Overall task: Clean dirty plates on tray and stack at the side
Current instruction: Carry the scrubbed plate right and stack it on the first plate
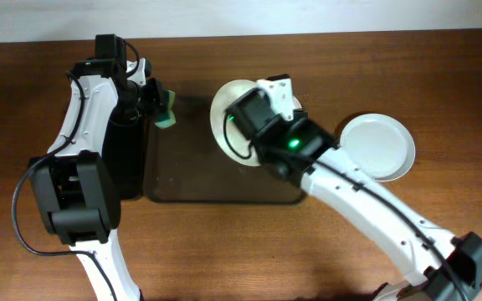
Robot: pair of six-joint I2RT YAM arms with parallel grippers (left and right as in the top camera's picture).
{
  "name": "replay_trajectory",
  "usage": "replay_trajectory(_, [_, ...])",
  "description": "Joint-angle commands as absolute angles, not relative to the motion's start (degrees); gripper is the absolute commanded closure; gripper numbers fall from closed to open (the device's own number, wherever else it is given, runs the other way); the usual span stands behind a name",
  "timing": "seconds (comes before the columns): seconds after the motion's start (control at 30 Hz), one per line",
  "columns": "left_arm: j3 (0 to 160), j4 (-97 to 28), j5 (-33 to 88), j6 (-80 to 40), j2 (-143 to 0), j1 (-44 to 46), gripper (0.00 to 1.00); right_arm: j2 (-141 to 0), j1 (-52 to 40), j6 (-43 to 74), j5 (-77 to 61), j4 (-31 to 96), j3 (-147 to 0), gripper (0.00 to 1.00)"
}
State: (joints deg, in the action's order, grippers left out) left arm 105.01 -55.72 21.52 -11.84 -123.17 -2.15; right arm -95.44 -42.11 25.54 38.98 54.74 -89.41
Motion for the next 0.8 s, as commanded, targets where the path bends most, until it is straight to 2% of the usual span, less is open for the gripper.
replay_trajectory(0.0, [105.78,-56.66,18.20,-12.38,-123.11,-2.13,1.00,-99.44,-47.99,25.47,60.82,54.63,-89.36,0.96])
replay_trajectory(0.13, [105.78,-56.69,18.15,-12.38,-123.11,-2.13,0.99,-103.79,-53.28,25.50,72.01,54.63,-89.34,0.96])
replay_trajectory(0.47, [105.78,-56.73,18.15,-12.38,-123.11,-2.13,1.00,-104.31,-54.26,28.10,71.77,54.76,-89.36,0.96])
replay_trajectory(0.63, [105.27,-57.87,17.08,-12.36,-123.11,-2.13,0.99,-98.43,-48.01,28.08,48.60,60.49,-89.36,0.96])
replay_trajectory(0.7, [105.03,-57.82,17.08,-12.38,-123.11,-1.72,0.99,-92.40,-41.30,25.47,38.33,61.19,-89.36,0.96])
replay_trajectory(0.77, [105.03,-57.80,16.82,-12.36,-123.11,-1.06,1.00,-86.17,-30.28,25.47,28.14,63.31,-89.36,0.96])
